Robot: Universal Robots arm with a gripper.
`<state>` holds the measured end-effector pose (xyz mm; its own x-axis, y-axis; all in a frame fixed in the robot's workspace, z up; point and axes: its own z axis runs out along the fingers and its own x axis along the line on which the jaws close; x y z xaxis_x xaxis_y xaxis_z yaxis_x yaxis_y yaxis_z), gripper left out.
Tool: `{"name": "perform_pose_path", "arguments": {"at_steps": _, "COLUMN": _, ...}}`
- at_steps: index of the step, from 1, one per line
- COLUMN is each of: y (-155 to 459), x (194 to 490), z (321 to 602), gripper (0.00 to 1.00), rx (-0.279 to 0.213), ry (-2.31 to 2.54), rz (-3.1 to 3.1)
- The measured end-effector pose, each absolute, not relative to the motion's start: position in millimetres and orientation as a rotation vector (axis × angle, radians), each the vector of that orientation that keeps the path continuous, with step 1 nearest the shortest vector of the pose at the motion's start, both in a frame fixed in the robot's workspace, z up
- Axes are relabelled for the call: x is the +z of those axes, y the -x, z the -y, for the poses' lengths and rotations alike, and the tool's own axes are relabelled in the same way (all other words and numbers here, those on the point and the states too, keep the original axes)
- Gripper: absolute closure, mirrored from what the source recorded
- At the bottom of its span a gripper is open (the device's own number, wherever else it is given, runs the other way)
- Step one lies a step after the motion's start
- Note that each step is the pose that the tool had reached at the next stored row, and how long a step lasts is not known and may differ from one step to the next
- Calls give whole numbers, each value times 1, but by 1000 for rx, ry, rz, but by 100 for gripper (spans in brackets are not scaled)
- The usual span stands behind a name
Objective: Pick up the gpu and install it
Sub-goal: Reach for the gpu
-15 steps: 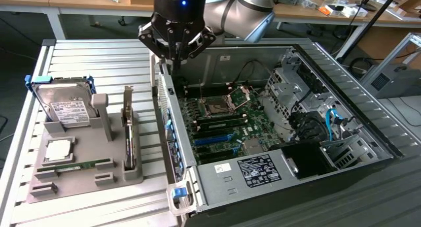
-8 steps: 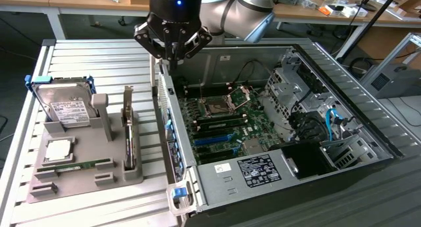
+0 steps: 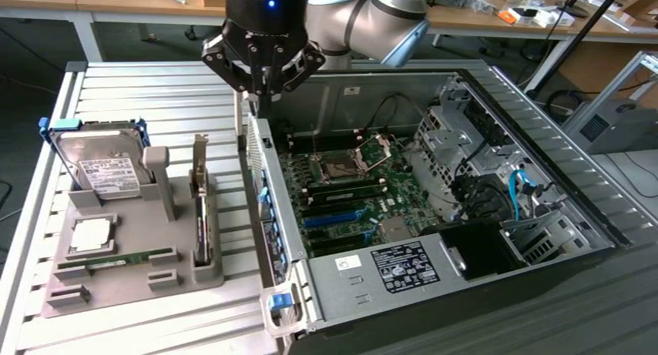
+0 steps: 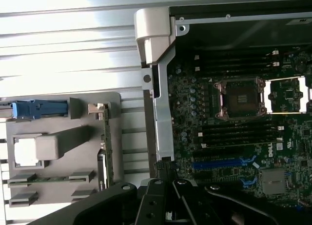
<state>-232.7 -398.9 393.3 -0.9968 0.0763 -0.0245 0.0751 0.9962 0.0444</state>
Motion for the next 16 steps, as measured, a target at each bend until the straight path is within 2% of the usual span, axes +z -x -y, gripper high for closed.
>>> {"name": "perform_pose_path", "arguments": {"at_steps": 16, "y": 245, "x": 393, "z": 399, "gripper": 89, "rx": 68, "ry": -118, "rz": -3112}}
